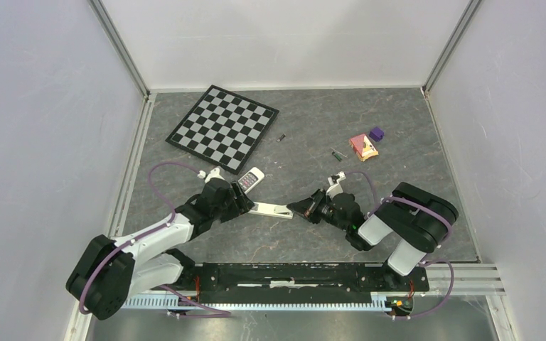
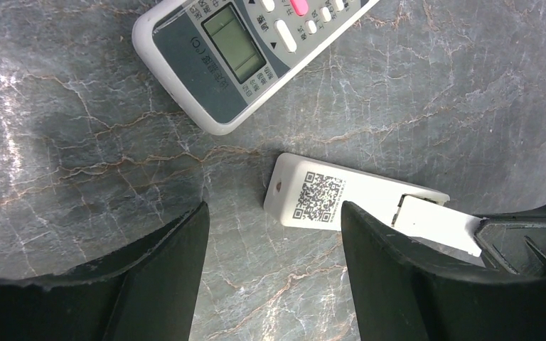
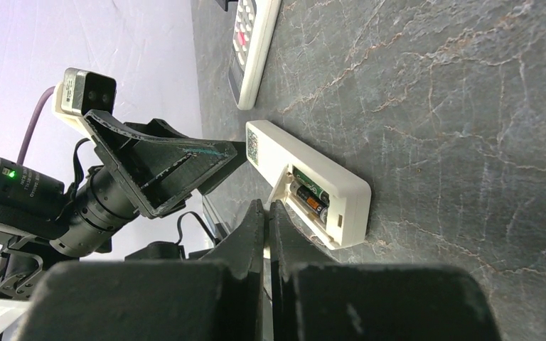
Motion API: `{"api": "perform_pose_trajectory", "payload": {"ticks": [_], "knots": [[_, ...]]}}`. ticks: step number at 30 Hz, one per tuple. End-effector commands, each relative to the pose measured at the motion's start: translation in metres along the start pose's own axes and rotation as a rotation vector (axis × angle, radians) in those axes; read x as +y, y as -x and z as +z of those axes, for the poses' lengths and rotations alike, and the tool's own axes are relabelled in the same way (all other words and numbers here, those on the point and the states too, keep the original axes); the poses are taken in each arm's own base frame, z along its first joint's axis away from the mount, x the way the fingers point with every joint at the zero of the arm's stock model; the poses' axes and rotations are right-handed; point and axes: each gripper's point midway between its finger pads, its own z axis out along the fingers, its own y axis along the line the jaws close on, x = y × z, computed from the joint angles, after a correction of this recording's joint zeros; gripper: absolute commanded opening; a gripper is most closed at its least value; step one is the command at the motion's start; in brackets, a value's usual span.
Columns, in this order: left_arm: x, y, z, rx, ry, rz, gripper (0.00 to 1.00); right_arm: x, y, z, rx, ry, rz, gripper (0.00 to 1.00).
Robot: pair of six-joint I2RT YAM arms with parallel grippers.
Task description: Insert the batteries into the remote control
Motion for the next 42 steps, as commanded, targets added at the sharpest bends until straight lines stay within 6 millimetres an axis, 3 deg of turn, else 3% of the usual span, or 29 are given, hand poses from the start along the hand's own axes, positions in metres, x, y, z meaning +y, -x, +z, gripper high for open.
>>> {"api": "perform_pose_trajectory", "payload": {"ticks": [1, 14, 24, 28, 36, 42], "knots": [[-0.012, 0.016, 0.0, -0.043, -0.03, 0.027, 0.74, 0.015, 0.002, 0.005, -0.008, 0.055, 0.005, 0.0], [-0.015, 0.014, 0.001, -0.028, -0.048, 0.012, 0.74, 0.002, -0.008, 0.009, 0.042, 0.002, 0.0, 0.01], [-0.015, 0.015, 0.0, -0.033, -0.05, 0.009, 0.76, -0.003, -0.008, 0.01, 0.06, -0.057, -0.043, 0.21], [-0.014, 0.017, -0.002, -0.038, -0.047, 0.008, 0.77, 0.013, -0.003, 0.012, 0.067, -0.02, -0.07, 0.26], [-0.012, 0.02, -0.004, -0.05, -0.039, 0.009, 0.77, 0.0, -0.005, 0.011, 0.12, -0.14, -0.134, 0.47], [-0.011, 0.024, -0.004, -0.06, -0.029, 0.013, 0.79, -0.005, -0.001, 0.006, 0.134, -0.221, -0.195, 0.51]]}}
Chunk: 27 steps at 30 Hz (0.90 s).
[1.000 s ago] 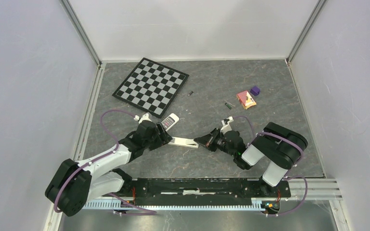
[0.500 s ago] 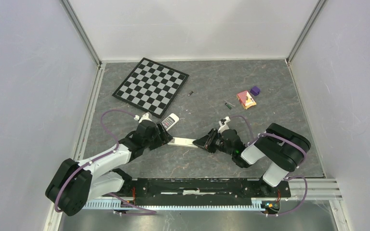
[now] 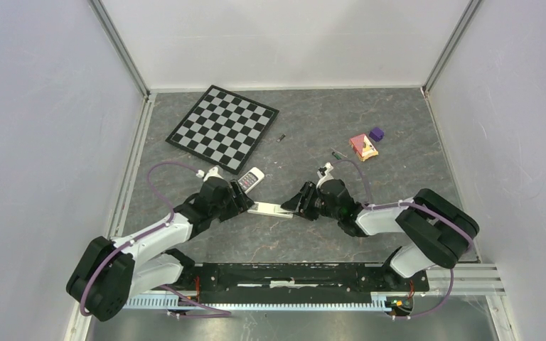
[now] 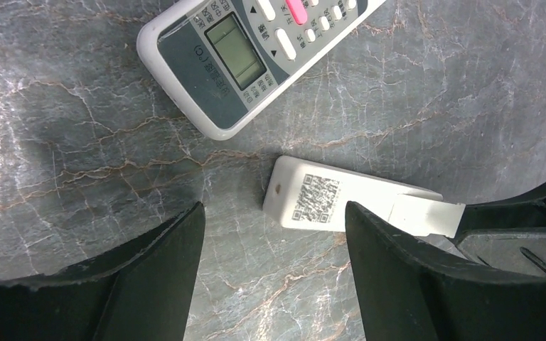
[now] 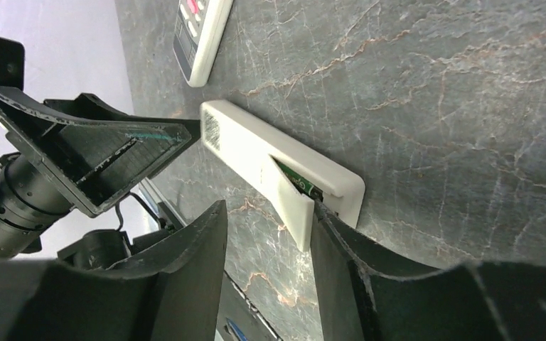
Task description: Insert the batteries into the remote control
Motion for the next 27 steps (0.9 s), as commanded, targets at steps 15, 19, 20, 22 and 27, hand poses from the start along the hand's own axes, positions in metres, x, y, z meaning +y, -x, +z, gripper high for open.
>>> {"api": "perform_pose_trajectory", "payload": {"ticks": [15, 19, 20, 22, 27], "knots": [[-0.01, 0.033, -0.006, -0.092, 0.009, 0.048, 0.82, -0.009, 0.017, -0.021, -0.032, -0.157, -0.168, 0.52], [-0.013, 0.035, -0.006, -0.088, 0.002, 0.058, 0.83, -0.009, 0.025, -0.017, -0.033, -0.187, -0.243, 0.52], [-0.014, 0.035, -0.006, -0.085, -0.002, 0.06, 0.83, -0.01, 0.025, -0.015, -0.027, -0.197, -0.258, 0.52], [-0.014, 0.034, -0.005, -0.075, -0.002, 0.065, 0.83, -0.01, 0.026, -0.011, -0.011, -0.21, -0.293, 0.52], [-0.012, 0.028, -0.002, -0.048, 0.001, 0.071, 0.83, -0.011, 0.024, -0.005, 0.026, -0.222, -0.323, 0.5]]}}
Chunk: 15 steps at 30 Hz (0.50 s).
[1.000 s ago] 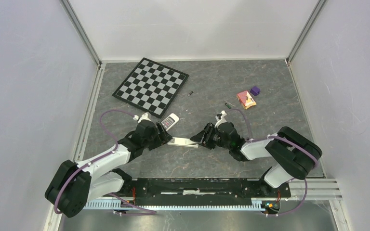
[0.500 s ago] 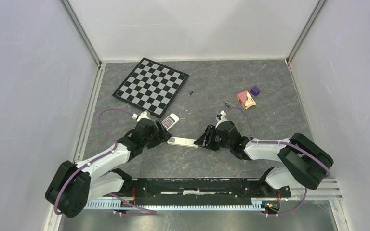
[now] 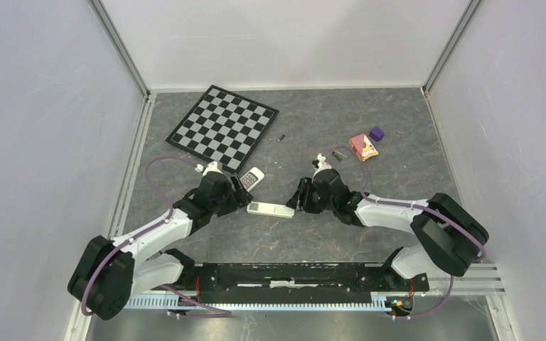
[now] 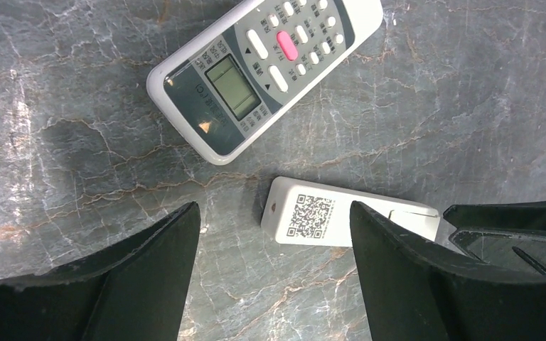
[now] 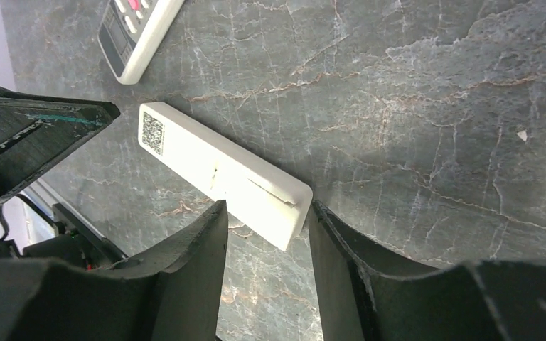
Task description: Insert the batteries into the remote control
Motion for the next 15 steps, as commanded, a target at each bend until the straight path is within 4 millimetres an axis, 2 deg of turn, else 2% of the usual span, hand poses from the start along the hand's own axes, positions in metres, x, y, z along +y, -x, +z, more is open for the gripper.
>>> {"api": "perform_pose_trajectory", "payload": {"ticks": [1, 6, 10, 15], "knots": [[-0.008, 0.009, 0.0, -0.007, -0.016, 0.04, 0.83, 0.0, 0.003, 0.005, 0.018, -0.021, -0.064, 0.5], [-0.003, 0.005, 0.003, 0.007, 0.004, 0.042, 0.83, -0.005, -0.001, 0.005, 0.039, -0.045, -0.072, 0.51], [-0.003, 0.0, 0.007, 0.037, 0.001, 0.048, 0.83, 0.0, -0.006, 0.008, 0.067, -0.018, -0.067, 0.51], [-0.007, -0.007, 0.011, 0.072, -0.019, 0.05, 0.82, 0.004, -0.012, 0.011, 0.089, -0.006, -0.06, 0.45]]}}
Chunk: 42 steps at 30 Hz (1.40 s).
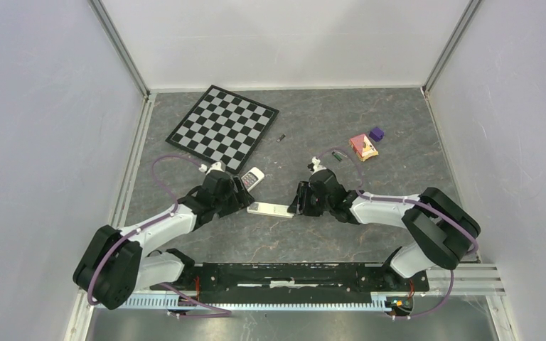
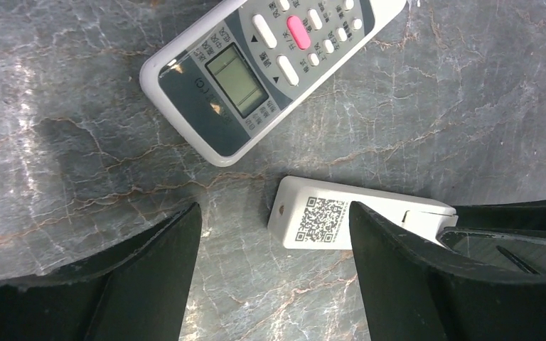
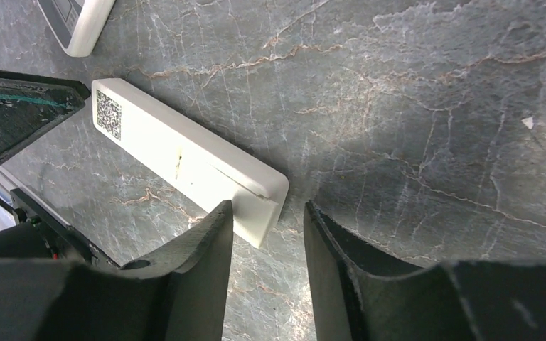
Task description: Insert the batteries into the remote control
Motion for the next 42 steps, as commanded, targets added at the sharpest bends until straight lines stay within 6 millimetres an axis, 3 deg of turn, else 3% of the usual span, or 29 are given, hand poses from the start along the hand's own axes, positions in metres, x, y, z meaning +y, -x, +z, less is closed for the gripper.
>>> {"api": "perform_pose_trajectory", "payload": {"ticks": [1, 10, 16, 20, 28, 31, 36, 42], "knots": [[-0.012, 0.005, 0.002, 0.008, -0.044, 0.039, 0.81, 0.016, 0.006, 0.003, -0.003, 0.041, -0.012, 0.43], [-0.01, -0.006, 0.001, 0.048, -0.058, 0.043, 0.77, 0.007, 0.001, 0.005, 0.002, 0.013, 0.008, 0.24], [-0.007, -0.013, 0.002, 0.066, -0.06, 0.037, 0.76, 0.002, 0.003, 0.003, -0.043, 0.01, 0.039, 0.2], [-0.008, -0.012, 0.002, 0.064, -0.062, 0.038, 0.76, 0.002, 0.006, 0.004, -0.056, 0.006, 0.03, 0.22], [-0.005, -0.005, 0.002, 0.053, -0.027, 0.059, 0.78, 0.006, 0.011, 0.001, -0.06, 0.012, -0.001, 0.46], [-0.005, -0.005, 0.001, 0.055, -0.023, 0.06, 0.78, 0.013, 0.009, 0.0, -0.047, 0.046, -0.008, 0.51], [-0.003, -0.008, 0.001, 0.065, -0.02, 0.06, 0.79, 0.016, 0.002, 0.001, -0.018, 0.08, -0.016, 0.5], [-0.003, -0.016, 0.001, 0.102, -0.024, 0.057, 0.76, 0.011, -0.003, 0.006, 0.002, 0.063, -0.022, 0.37]]}}
